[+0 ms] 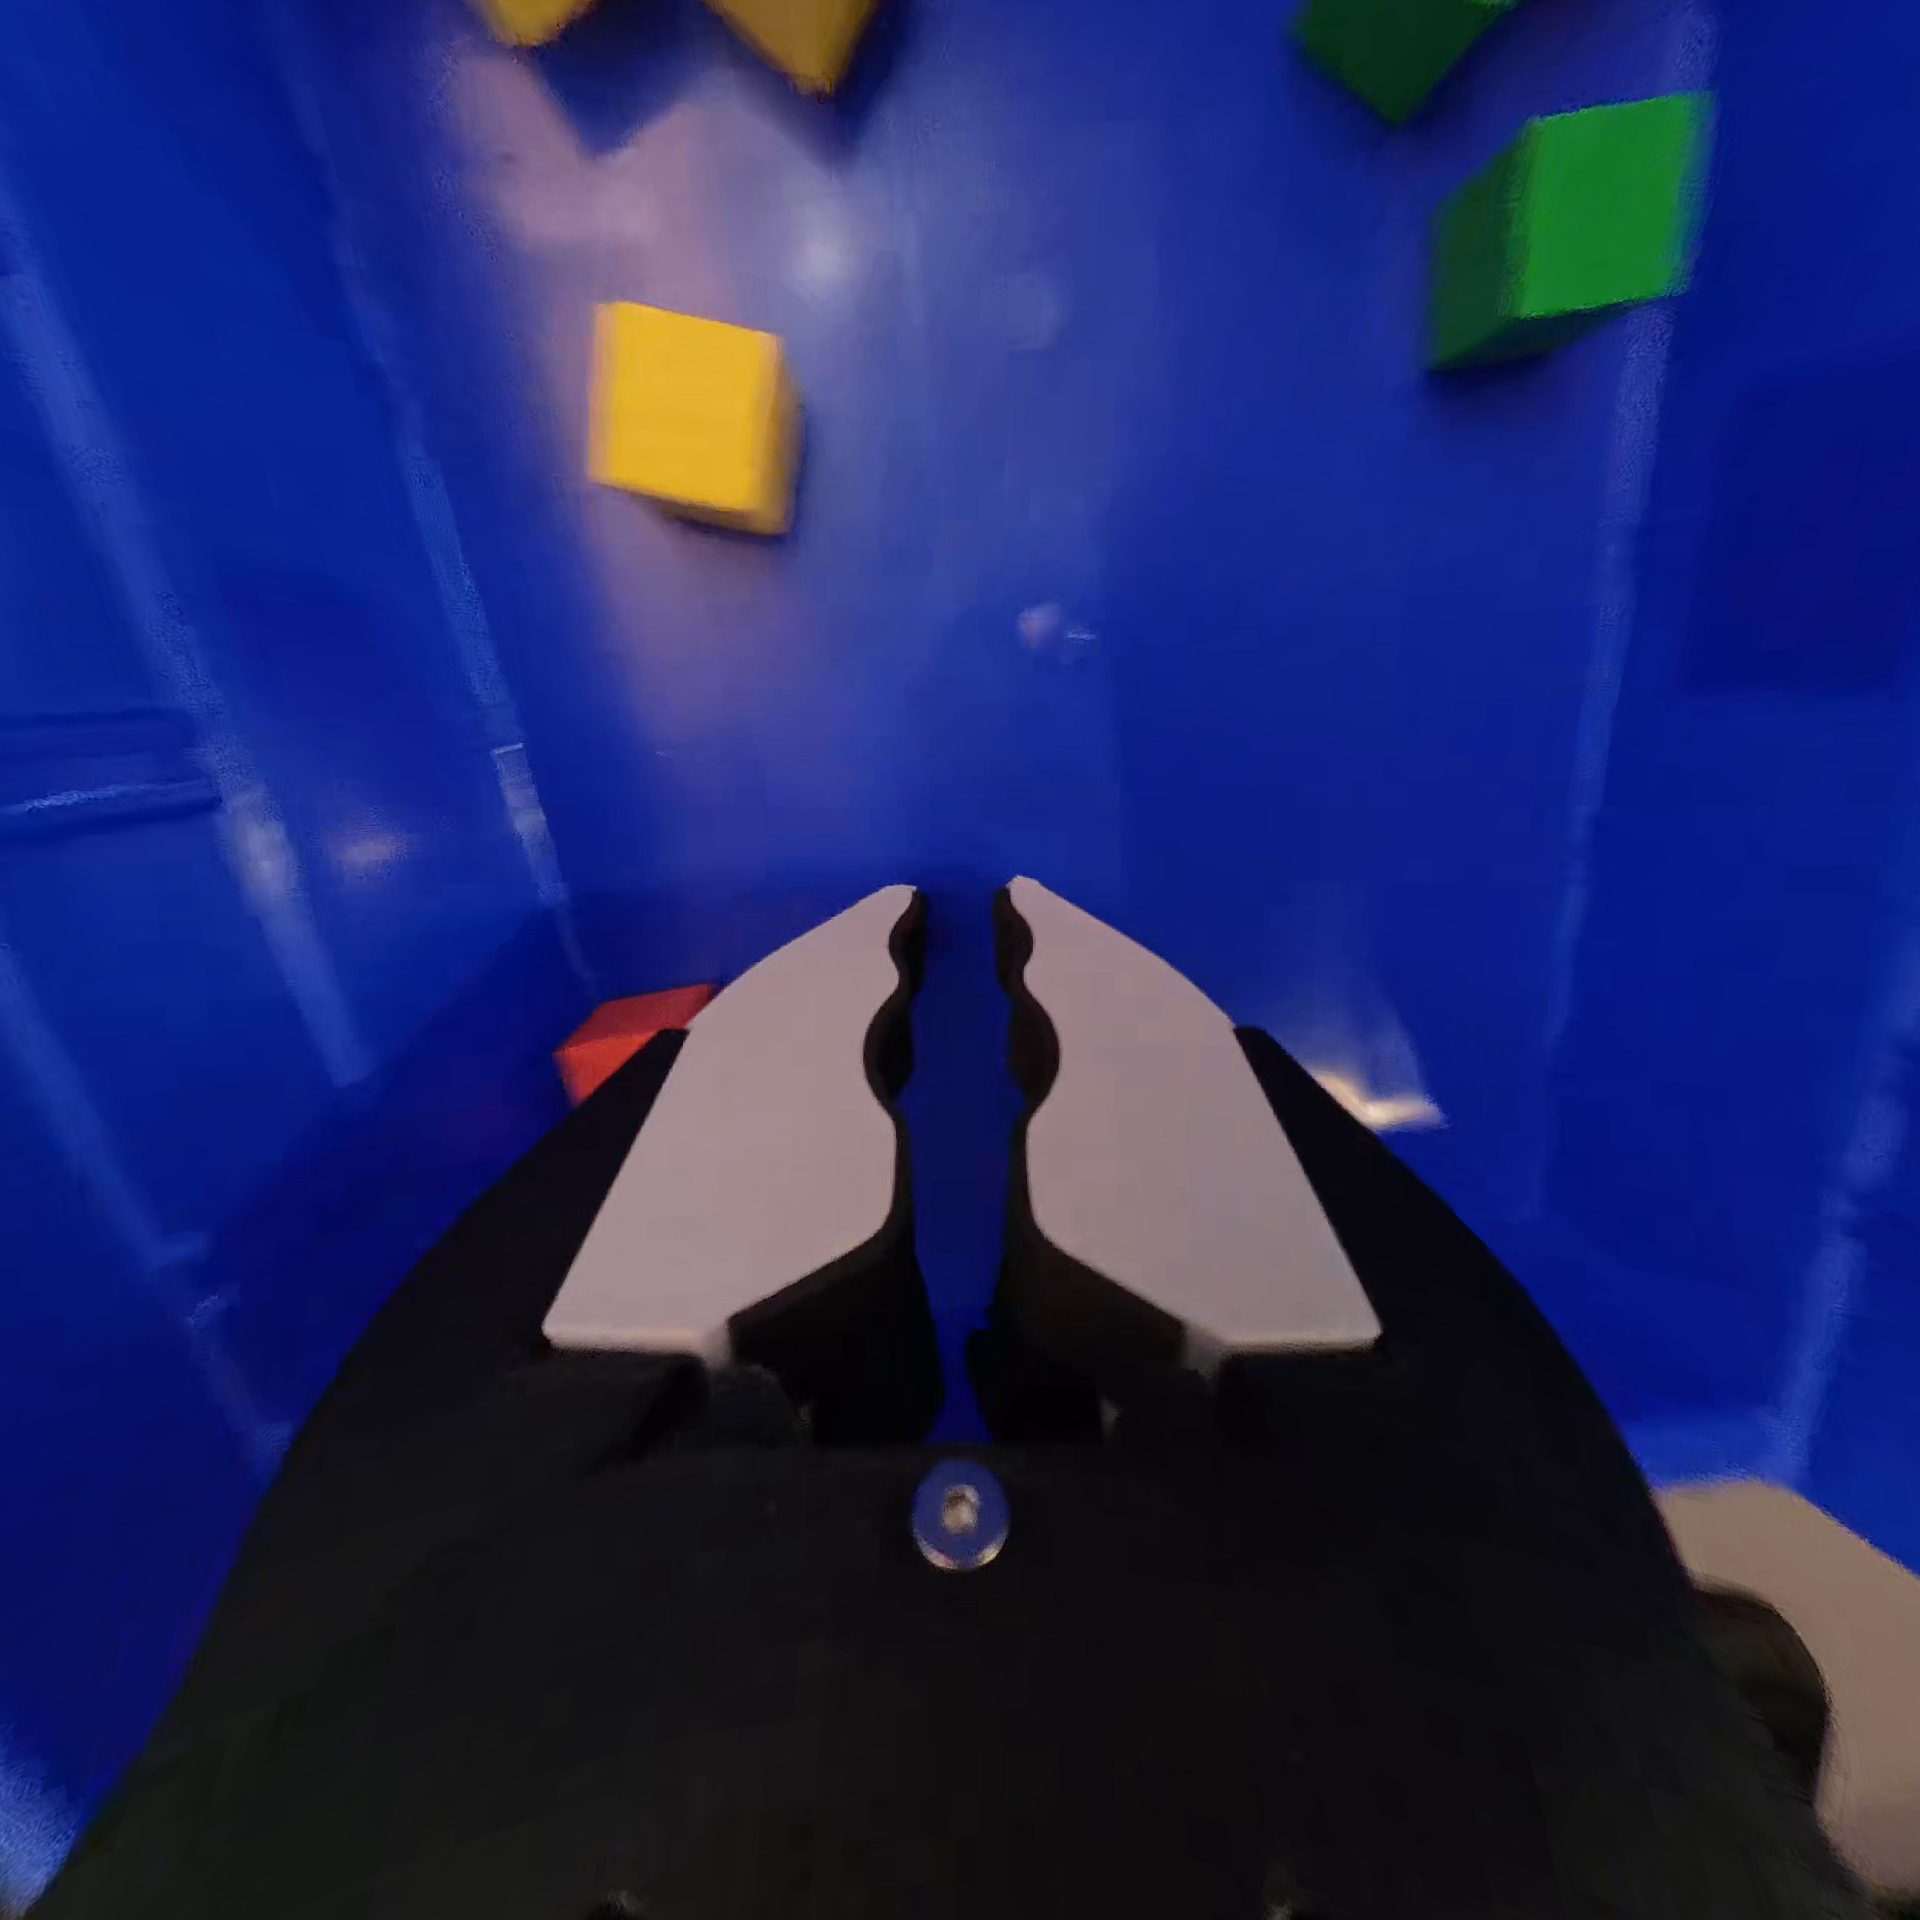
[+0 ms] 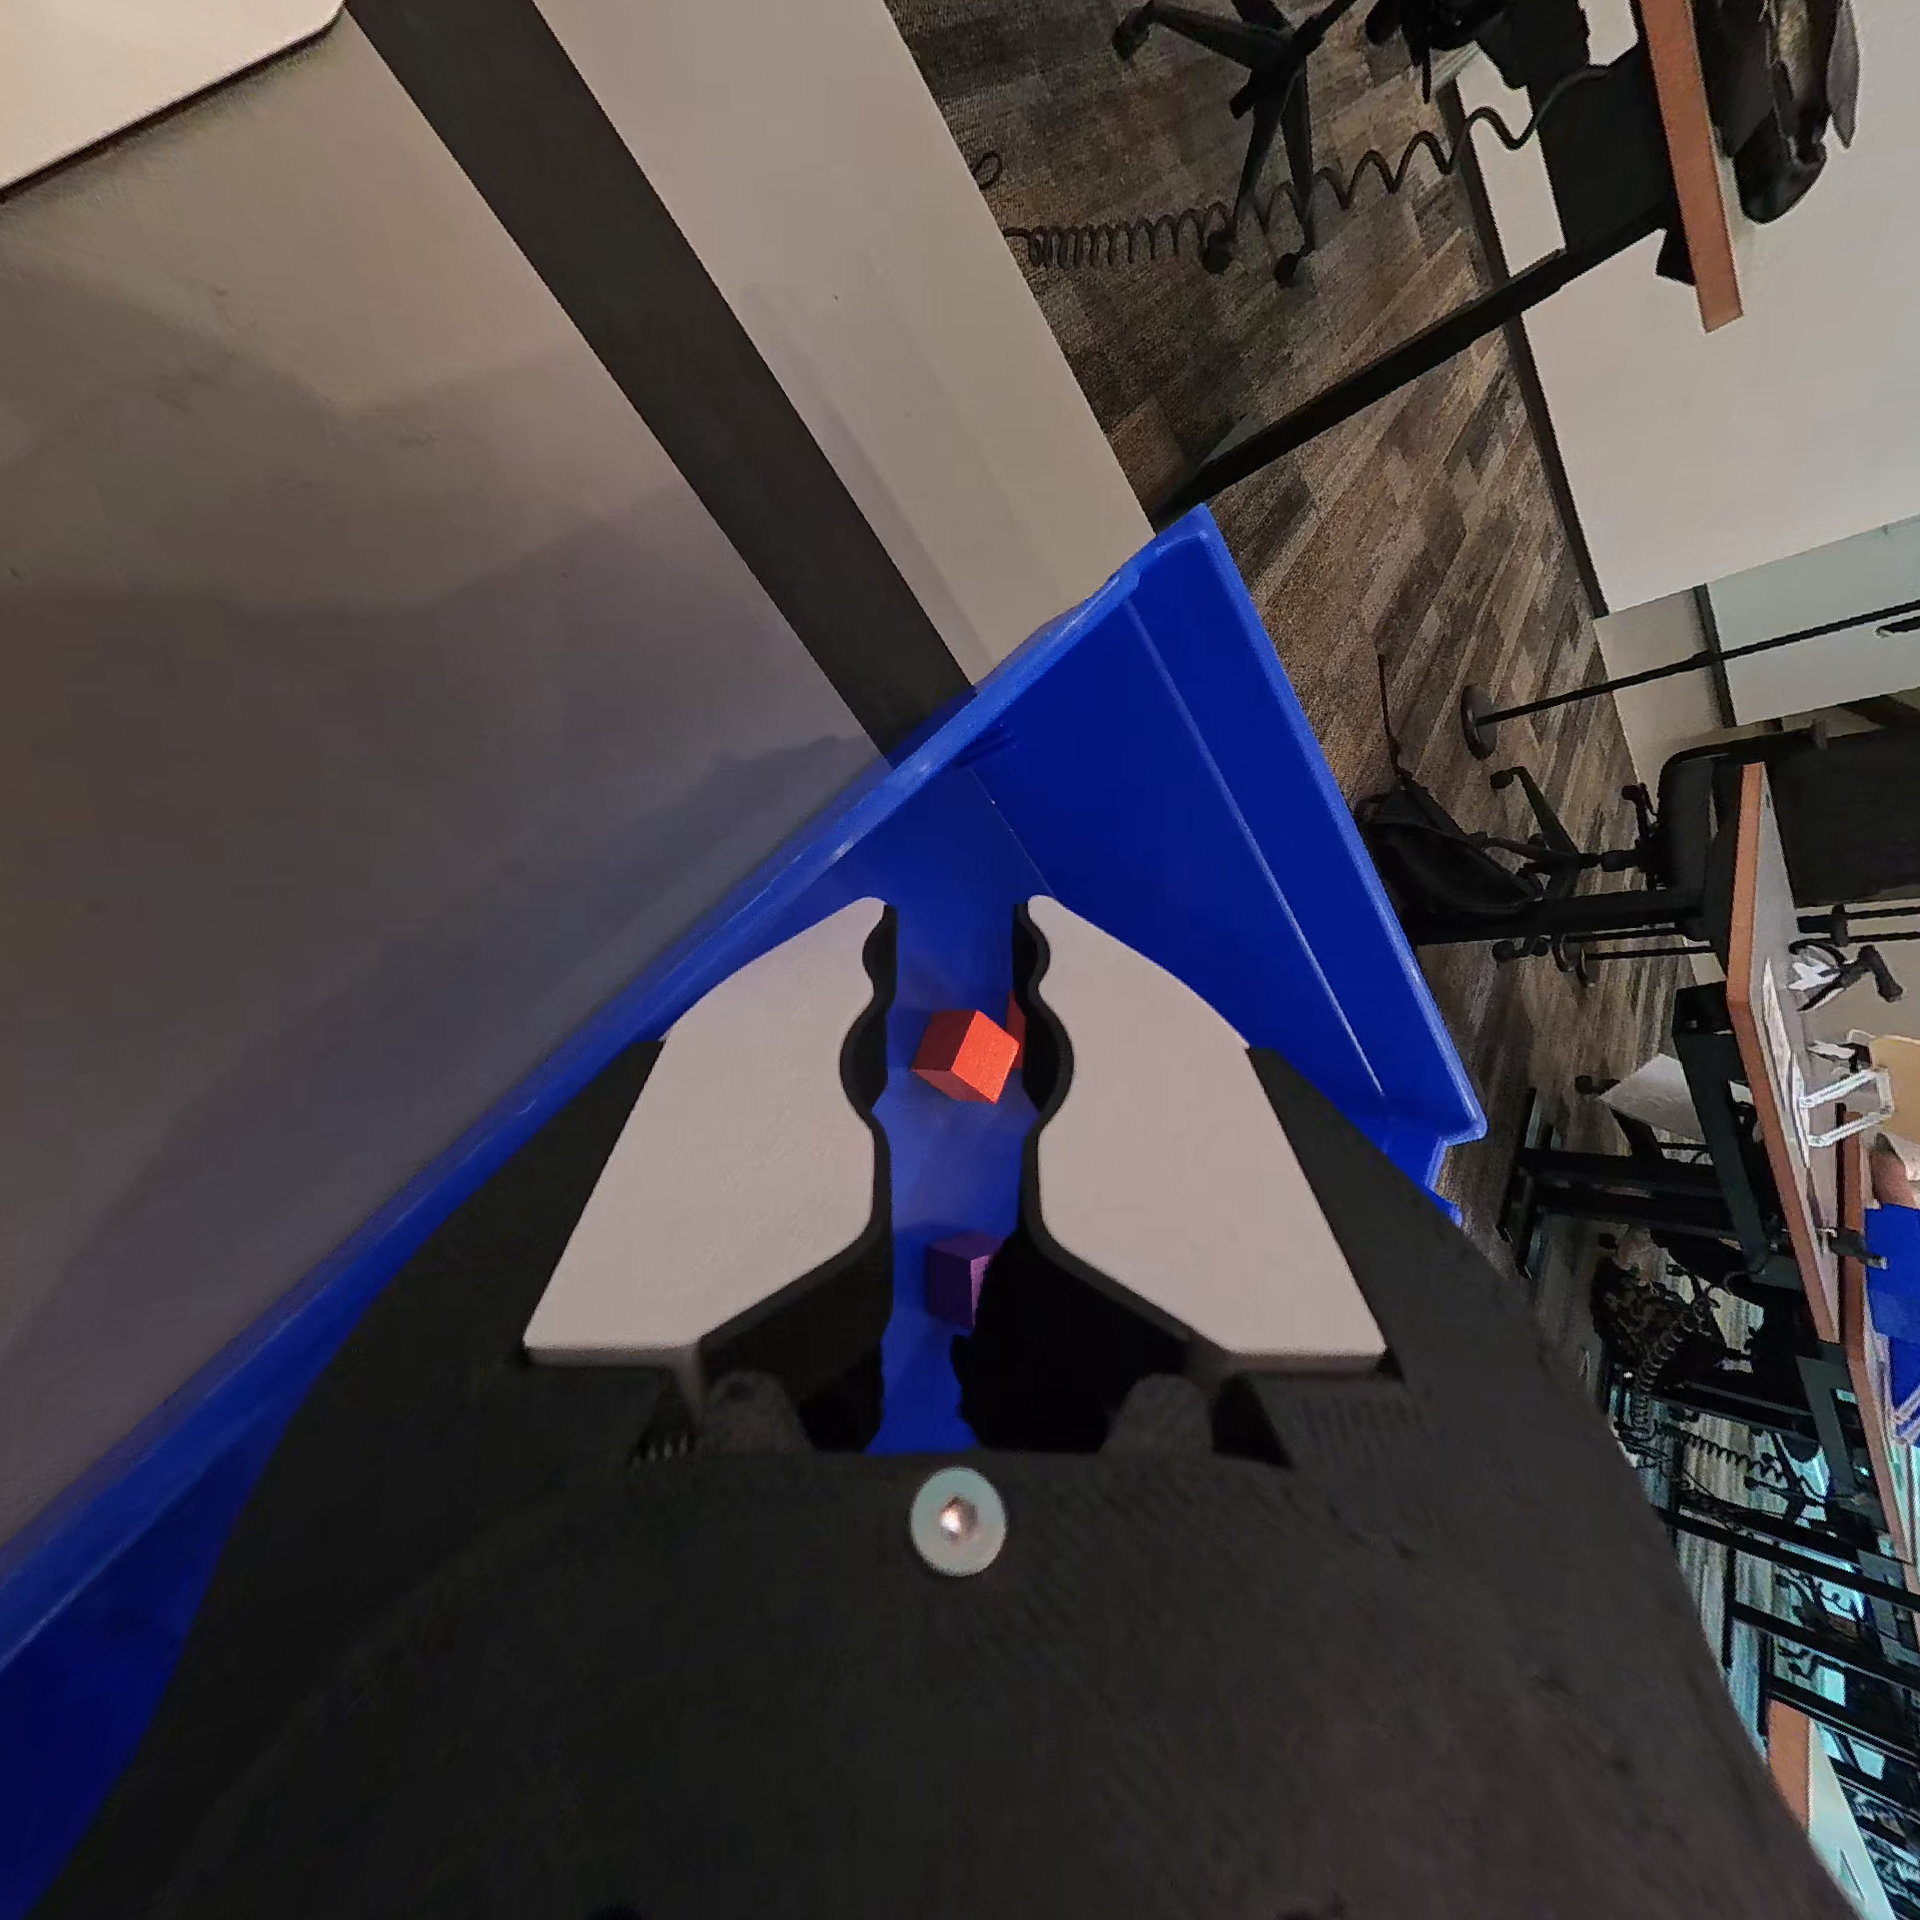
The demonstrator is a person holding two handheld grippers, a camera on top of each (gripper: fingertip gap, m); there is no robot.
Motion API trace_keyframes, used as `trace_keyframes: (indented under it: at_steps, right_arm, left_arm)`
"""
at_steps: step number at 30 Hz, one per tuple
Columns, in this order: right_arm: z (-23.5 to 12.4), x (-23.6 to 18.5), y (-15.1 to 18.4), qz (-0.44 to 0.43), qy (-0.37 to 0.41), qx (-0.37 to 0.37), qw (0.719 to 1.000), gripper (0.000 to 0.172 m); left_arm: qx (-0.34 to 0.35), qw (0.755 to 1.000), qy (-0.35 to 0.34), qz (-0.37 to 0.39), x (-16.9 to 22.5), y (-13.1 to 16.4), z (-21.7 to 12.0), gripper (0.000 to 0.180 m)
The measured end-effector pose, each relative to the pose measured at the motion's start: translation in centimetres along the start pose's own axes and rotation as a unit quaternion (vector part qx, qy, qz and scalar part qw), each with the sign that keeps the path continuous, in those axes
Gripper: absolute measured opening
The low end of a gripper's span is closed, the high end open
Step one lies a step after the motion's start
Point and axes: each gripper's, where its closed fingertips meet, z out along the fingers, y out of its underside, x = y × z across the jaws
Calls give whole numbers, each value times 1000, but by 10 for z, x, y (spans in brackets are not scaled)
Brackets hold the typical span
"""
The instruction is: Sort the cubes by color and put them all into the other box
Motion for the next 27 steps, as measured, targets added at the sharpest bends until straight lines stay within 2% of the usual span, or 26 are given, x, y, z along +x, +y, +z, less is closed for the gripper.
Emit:
trace_keyframes:
  at_steps: [2, 5, 8, 12, 15, 19, 21, 25, 27]
  right_arm:
    - [0, 0, 0, -1, -1, 0, 1000, 21]
    - [0, 0, 0, 0, -2, 1, 1000, 21]
    - [0, -1, 0, 0, -3, 2, 1000, 21]
    - [0, -1, -1, 1, -3, 3, 1000, 20]
    - [0, -1, -1, -1, -1, 3, 1000, 19]
    - [0, -1, -2, -2, 0, 3, 1000, 19]
    - [0, -1, -2, -2, -1, 3, 1000, 18]
    - [0, -1, -2, -2, -1, 4, 1000, 19]
    - [0, -2, -2, -2, -1, 3, 1000, 19]
  left_arm:
    - [20, 997, 76, 22, 26, -7, -7, 8]
    - [58, 994, 92, 28, 35, -19, -23, 21]
    - [51, 999, 20, 7, 8, -14, -29, 26]
    - [51, 998, -36, -7, -12, -12, -38, 30]
    - [9, 995, -100, -8, -30, 0, -34, 33]
    - [-31, 991, -128, -21, -42, 12, -20, 34]
    - [-28, 988, -146, -26, -48, 11, -20, 27]
    - [-24, 987, -158, -26, -52, 13, -21, 27]
    - [-26, 986, -163, -29, -55, 16, -22, 19]
